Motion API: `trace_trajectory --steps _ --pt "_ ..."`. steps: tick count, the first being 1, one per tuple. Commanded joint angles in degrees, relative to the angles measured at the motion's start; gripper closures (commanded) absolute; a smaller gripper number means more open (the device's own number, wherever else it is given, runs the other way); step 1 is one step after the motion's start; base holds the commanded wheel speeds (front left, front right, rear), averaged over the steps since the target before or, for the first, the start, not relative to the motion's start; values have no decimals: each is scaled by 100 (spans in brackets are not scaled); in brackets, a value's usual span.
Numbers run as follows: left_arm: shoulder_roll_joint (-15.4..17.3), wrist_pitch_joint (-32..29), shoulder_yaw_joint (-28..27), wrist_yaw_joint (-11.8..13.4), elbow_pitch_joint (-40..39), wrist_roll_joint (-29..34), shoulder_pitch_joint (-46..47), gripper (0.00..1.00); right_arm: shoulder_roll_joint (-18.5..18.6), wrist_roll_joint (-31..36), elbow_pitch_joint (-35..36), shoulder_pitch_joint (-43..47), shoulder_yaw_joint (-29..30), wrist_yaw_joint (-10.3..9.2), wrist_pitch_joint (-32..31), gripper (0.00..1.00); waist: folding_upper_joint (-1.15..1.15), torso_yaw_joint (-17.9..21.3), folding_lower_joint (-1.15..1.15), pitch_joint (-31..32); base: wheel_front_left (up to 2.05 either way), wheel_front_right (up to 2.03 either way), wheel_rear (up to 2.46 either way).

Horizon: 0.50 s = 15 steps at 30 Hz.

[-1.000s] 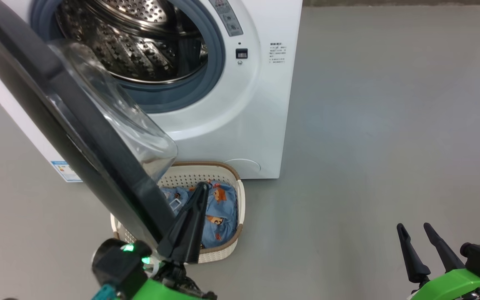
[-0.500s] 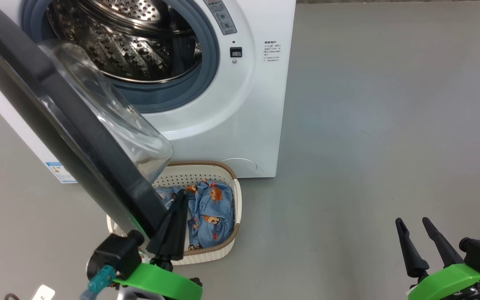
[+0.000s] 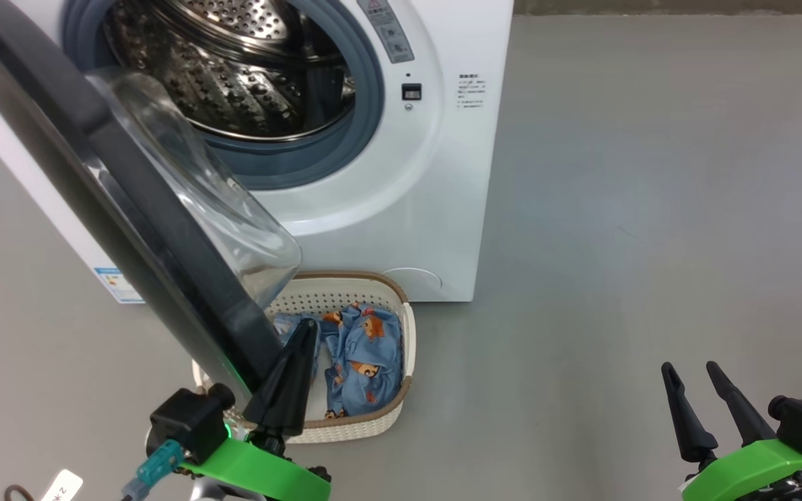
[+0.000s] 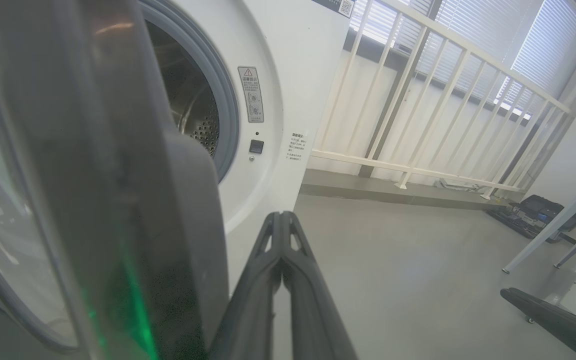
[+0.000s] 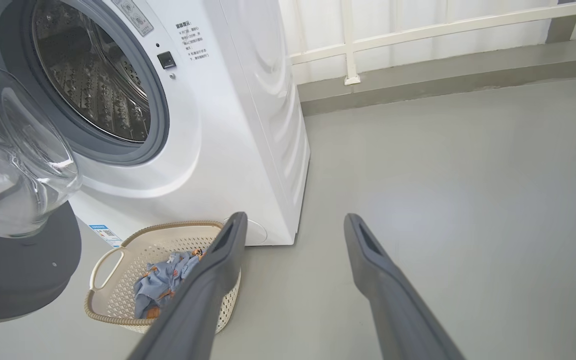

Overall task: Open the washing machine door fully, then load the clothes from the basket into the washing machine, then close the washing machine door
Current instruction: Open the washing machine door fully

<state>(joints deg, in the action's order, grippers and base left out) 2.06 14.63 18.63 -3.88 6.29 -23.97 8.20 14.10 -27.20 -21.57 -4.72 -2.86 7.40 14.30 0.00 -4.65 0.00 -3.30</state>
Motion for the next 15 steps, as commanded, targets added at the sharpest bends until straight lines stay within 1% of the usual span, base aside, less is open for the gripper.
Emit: trace_trajectory --steps 1,15 --pt "82 36 -320 11 -78 -33 122 100 94 108 157 -67 -104 9 70 0 0 -67 0 22 0 0 0" --pt "82 37 -540 -66 -7 41 -64 100 130 126 242 -84 -82 9 70 0 0 -536 0 -28 0 0 0"
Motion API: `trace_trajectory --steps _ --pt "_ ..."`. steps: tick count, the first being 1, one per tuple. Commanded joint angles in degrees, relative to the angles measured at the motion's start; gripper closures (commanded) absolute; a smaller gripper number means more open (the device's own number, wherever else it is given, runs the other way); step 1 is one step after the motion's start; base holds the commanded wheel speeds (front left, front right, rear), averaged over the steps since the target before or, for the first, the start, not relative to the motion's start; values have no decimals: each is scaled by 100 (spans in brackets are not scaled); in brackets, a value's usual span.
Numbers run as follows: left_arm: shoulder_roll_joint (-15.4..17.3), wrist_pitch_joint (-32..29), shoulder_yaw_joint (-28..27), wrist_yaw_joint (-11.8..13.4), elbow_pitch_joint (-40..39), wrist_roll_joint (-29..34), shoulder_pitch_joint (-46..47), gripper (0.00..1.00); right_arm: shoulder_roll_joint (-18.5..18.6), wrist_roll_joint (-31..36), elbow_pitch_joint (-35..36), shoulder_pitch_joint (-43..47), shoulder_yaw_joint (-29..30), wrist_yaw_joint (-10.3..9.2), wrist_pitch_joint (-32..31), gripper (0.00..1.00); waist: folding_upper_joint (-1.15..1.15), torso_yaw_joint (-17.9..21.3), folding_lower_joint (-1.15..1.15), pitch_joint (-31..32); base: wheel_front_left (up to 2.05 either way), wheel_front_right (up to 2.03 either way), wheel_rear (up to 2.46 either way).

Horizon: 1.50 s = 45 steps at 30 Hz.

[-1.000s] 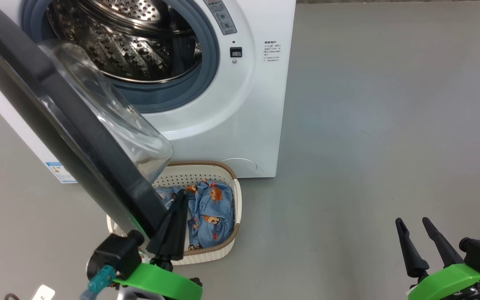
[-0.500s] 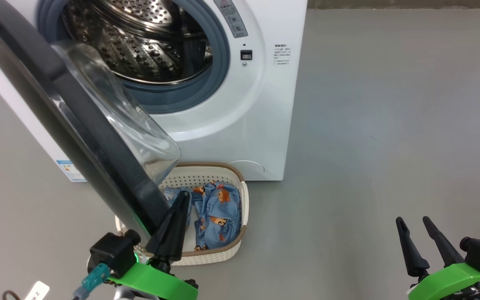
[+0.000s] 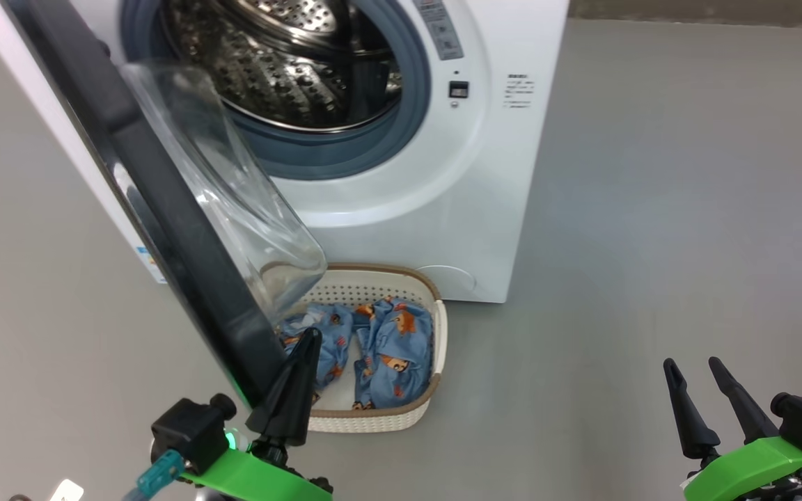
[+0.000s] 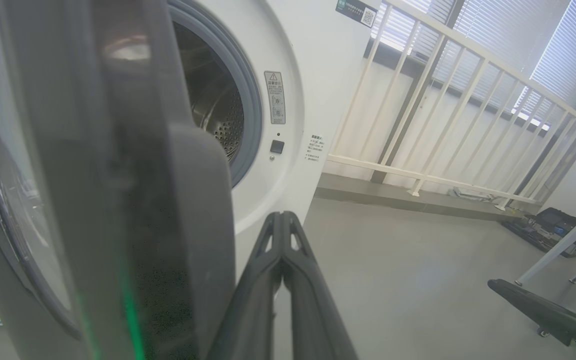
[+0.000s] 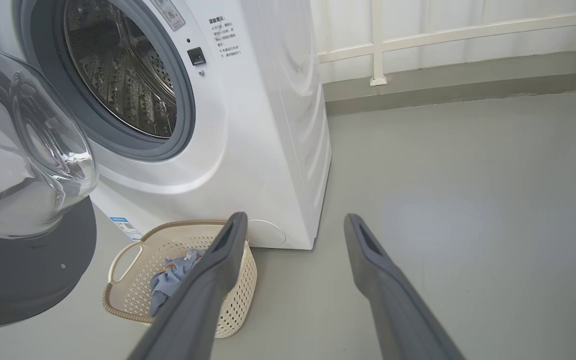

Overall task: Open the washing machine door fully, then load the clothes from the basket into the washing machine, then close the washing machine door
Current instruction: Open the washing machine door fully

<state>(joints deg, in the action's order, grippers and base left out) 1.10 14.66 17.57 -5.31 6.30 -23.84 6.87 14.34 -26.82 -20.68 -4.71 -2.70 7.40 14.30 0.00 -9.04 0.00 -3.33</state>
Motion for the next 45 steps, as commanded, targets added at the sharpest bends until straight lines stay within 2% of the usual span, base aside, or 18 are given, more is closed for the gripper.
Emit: trace_trajectory --steps 1,15,25,33,45 --pt "178 33 -449 70 1 44 60 100 107 93 157 -91 -99 9 70 0 0 -136 0 -35 0 0 0" --pt "177 33 -711 169 -145 284 -215 100 170 99 160 -97 -104 9 70 0 0 -738 0 -59 0 0 0" --pt "219 34 -1188 439 -260 354 -384 100 190 92 148 -84 -115 9 70 0 0 -1090 0 -37 0 0 0" --pt "333 34 -1590 736 -201 354 -394 100 189 93 151 -120 -176 9 70 0 0 -1205 0 -41 0 0 0" --pt "713 34 -2132 983 104 289 -100 100 221 96 193 -138 -202 9 70 0 0 -1238 0 -149 0 0 0"
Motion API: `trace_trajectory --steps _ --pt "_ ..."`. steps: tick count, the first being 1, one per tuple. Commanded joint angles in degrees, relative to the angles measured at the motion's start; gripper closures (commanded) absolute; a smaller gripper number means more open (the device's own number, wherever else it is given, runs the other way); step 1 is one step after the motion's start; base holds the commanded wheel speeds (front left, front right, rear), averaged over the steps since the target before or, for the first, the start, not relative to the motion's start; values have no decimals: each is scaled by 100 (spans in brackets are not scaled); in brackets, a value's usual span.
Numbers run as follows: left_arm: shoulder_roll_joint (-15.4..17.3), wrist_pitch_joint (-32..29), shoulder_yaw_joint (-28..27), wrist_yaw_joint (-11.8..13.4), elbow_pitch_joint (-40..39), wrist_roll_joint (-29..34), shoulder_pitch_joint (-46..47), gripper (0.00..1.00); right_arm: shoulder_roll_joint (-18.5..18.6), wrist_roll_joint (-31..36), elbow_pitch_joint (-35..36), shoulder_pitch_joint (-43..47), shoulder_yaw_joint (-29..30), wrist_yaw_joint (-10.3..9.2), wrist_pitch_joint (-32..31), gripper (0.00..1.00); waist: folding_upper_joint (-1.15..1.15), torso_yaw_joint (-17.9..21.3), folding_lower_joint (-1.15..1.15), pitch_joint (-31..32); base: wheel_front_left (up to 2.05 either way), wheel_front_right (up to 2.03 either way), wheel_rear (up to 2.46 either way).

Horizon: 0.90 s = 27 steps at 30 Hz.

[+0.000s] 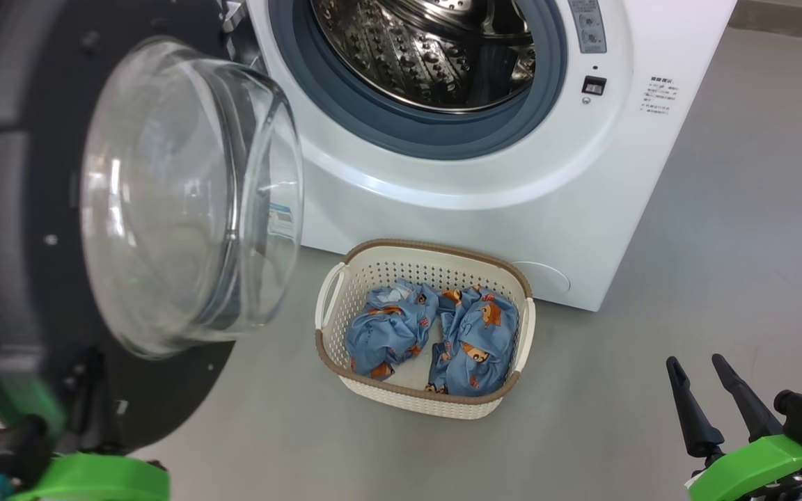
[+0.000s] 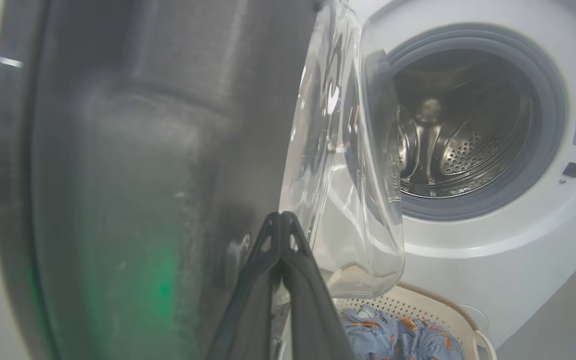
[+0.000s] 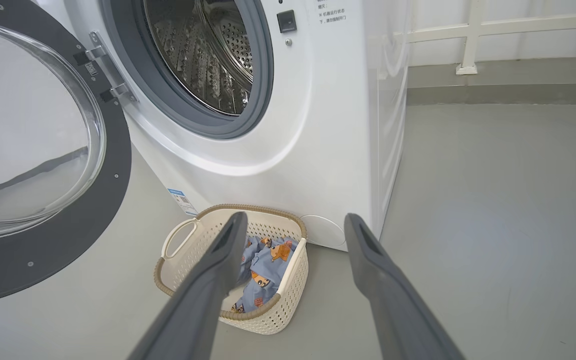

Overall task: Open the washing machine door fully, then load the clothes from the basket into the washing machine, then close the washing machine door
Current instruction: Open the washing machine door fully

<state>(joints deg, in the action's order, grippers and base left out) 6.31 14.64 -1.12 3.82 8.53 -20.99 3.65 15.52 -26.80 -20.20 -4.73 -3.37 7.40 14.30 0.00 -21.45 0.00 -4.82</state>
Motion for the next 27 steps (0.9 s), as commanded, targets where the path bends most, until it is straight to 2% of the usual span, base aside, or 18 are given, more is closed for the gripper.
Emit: trace_trajectory --steps 1,9,18,27 --pt "233 36 -330 85 -84 -6 262 100 106 92 145 -140 -139 9 70 0 0 6 0 -12 0 0 0" --pt "558 36 -773 120 301 -4 668 100 143 93 164 -184 -166 9 70 0 0 16 0 -150 0 0 0" --pt "775 36 -1237 147 781 223 1161 100 201 109 157 -313 -194 9 70 0 0 50 0 -335 0 0 0" --pt "1007 36 -1753 -34 1444 475 1716 100 324 147 167 -576 -278 9 70 0 0 104 0 -658 0 0 0"
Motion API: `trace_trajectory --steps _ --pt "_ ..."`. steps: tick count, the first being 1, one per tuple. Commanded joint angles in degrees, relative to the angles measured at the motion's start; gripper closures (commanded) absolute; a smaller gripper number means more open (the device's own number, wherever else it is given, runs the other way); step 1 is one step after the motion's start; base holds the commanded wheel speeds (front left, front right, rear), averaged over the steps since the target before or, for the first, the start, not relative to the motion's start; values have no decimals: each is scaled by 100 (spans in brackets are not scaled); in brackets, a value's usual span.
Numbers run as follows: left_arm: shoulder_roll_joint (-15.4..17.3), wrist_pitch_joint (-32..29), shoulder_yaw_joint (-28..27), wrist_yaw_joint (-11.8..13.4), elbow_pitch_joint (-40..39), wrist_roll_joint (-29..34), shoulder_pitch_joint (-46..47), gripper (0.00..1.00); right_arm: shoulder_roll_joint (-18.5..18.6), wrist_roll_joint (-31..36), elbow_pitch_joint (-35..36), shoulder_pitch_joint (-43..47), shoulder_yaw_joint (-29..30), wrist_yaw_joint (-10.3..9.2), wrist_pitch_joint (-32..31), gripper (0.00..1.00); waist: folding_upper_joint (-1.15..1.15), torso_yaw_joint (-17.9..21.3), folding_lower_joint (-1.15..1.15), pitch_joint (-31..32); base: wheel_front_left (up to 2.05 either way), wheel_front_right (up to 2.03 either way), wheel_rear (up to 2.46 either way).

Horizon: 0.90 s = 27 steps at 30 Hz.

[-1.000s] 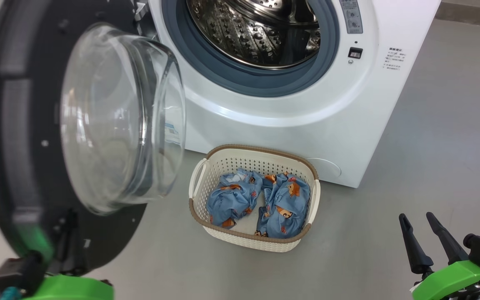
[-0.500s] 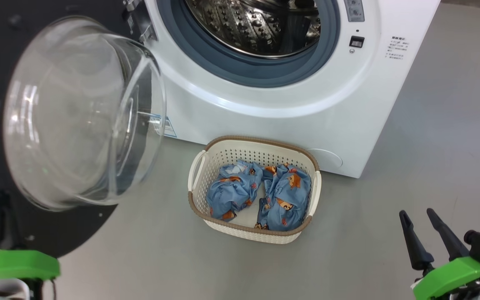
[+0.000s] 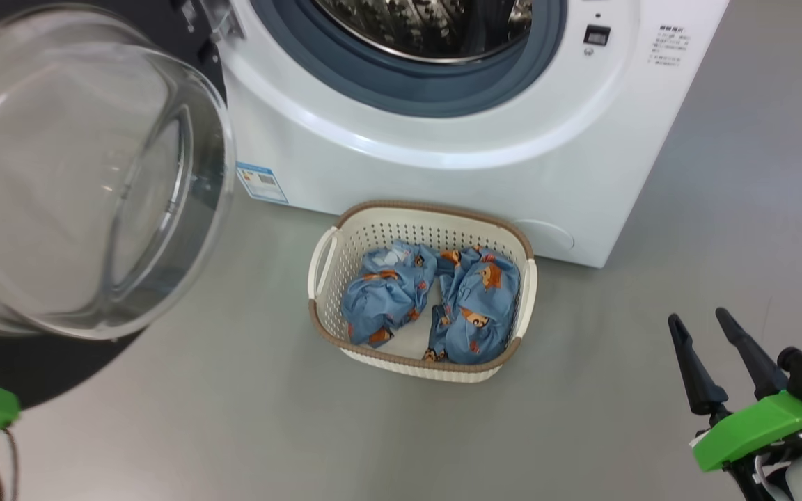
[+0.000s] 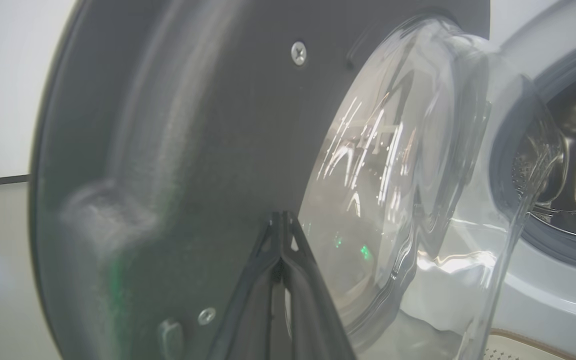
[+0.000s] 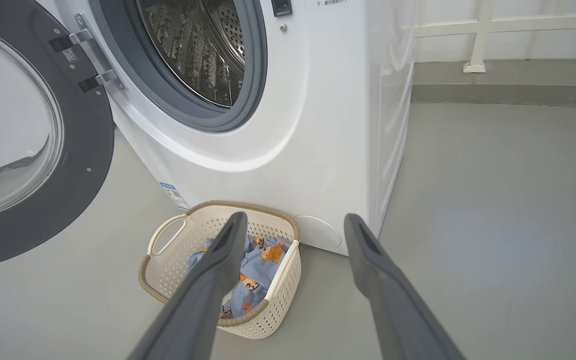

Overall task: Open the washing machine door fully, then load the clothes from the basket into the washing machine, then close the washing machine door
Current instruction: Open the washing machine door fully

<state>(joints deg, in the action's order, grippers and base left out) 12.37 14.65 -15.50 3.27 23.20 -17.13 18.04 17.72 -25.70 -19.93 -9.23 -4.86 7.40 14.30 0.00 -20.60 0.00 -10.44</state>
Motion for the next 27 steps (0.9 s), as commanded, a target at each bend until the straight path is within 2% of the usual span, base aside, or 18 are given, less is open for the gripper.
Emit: trace_trajectory --steps 1,19,27 --pt "441 35 -375 -2 83 117 355 100 118 42 145 -159 -137 9 70 0 0 24 0 -134 0 0 0" --pt "937 35 -1611 -386 1250 489 1382 100 261 92 128 -625 -296 9 70 0 0 152 0 -702 0 0 0" --pt "1058 35 -1952 -576 1629 672 1648 100 266 95 112 -754 -338 9 70 0 0 234 0 -778 0 0 0"
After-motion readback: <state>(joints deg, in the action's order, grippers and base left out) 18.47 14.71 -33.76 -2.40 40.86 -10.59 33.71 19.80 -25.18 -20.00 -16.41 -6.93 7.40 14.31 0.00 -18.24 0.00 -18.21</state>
